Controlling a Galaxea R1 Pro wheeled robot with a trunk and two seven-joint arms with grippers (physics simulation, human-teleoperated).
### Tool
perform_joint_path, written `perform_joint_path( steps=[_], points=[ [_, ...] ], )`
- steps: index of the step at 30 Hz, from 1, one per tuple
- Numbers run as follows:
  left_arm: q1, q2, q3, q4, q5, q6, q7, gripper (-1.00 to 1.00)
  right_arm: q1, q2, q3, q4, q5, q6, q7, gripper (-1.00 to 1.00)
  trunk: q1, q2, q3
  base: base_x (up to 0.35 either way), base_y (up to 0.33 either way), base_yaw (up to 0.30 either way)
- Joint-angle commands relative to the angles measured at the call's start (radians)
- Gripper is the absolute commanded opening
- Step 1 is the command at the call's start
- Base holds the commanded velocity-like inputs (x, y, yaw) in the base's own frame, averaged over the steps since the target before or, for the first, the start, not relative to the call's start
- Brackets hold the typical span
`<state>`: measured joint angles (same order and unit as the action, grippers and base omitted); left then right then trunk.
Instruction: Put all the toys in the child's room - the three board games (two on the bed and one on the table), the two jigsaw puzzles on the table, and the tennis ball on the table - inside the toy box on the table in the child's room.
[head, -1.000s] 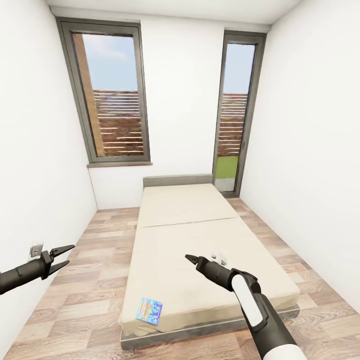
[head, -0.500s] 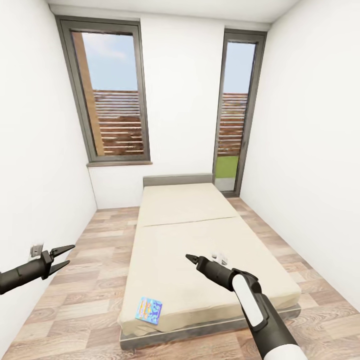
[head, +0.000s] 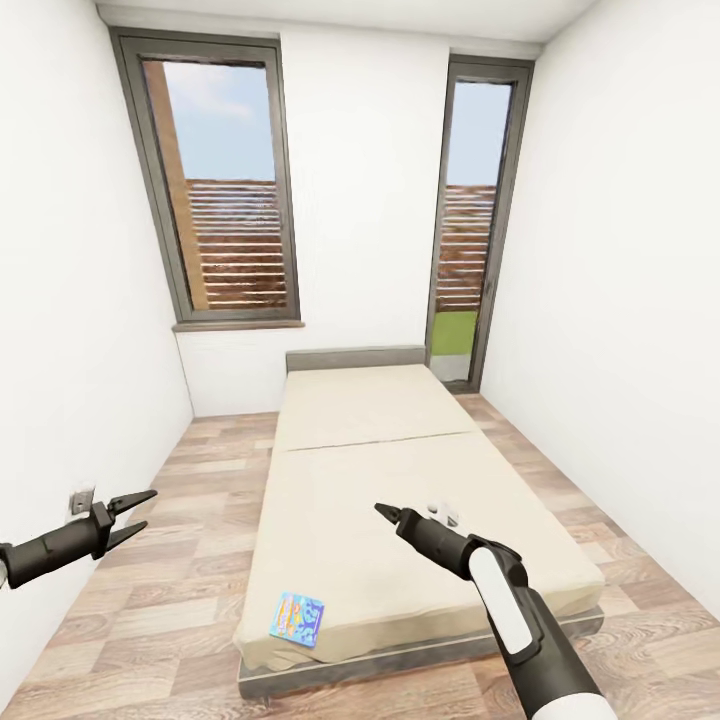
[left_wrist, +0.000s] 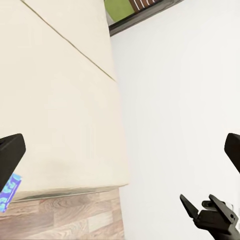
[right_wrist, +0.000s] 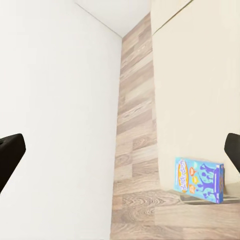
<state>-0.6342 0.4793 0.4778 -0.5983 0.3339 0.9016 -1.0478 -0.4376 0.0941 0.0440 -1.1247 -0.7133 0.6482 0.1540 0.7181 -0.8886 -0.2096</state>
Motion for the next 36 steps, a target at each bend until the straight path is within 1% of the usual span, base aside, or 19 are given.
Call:
perform_joint_path(
  steps=[1,6,9,10,13,18,21,32,36],
  points=[
    [-0.001,-0.003,0.001,0.001,0.000,0.005,-0.002,1.00,-0.001,-0.001,-0.002,0.000,0.001,0.005,0.002,1.00,0.004,-0.008,-0.005,0.000,0.000,0.000],
    [-0.001,-0.009,0.000,0.001,-0.001,0.006,-0.002,1.00,-0.002,-0.009,-0.004,0.010,0.000,0.005,0.002,1.00,0.023,-0.043,-0.020,0.000,0.000,0.000],
    [-0.001,-0.010,-0.001,0.003,-0.001,0.006,-0.001,1.00,0.016,-0.011,-0.004,0.013,0.000,0.005,0.002,1.00,0.035,-0.064,-0.030,0.000,0.000,0.000],
    [-0.001,-0.011,-0.001,0.004,-0.002,0.007,-0.002,1.00,0.044,-0.011,-0.004,0.015,0.000,0.004,0.003,1.00,0.039,-0.071,-0.033,0.000,0.000,0.000],
    [-0.001,-0.011,-0.008,0.004,-0.005,0.008,-0.003,1.00,0.062,-0.012,-0.004,0.015,0.000,0.004,0.004,1.00,0.050,-0.092,-0.042,0.000,0.000,0.000],
    [-0.001,-0.009,-0.068,0.005,-0.009,0.011,-0.004,1.00,0.092,-0.013,-0.004,0.016,0.001,0.003,0.004,1.00,0.069,-0.127,-0.058,0.000,0.000,0.000],
    [-0.001,-0.009,-0.084,0.004,-0.010,0.009,-0.002,1.00,0.097,-0.013,-0.004,0.016,0.001,0.004,0.003,1.00,0.081,-0.148,-0.067,0.000,0.000,0.000],
    [-0.001,-0.010,-0.091,0.003,-0.011,0.008,0.001,1.00,0.100,-0.007,-0.002,0.023,0.001,0.002,0.003,1.00,0.123,-0.225,-0.102,0.000,0.000,0.000],
    [-0.001,-0.010,-0.091,0.003,-0.012,0.008,0.002,1.00,0.100,-0.007,-0.004,0.084,0.001,0.005,0.003,1.00,0.138,-0.253,-0.114,0.000,0.000,0.000]
  ],
)
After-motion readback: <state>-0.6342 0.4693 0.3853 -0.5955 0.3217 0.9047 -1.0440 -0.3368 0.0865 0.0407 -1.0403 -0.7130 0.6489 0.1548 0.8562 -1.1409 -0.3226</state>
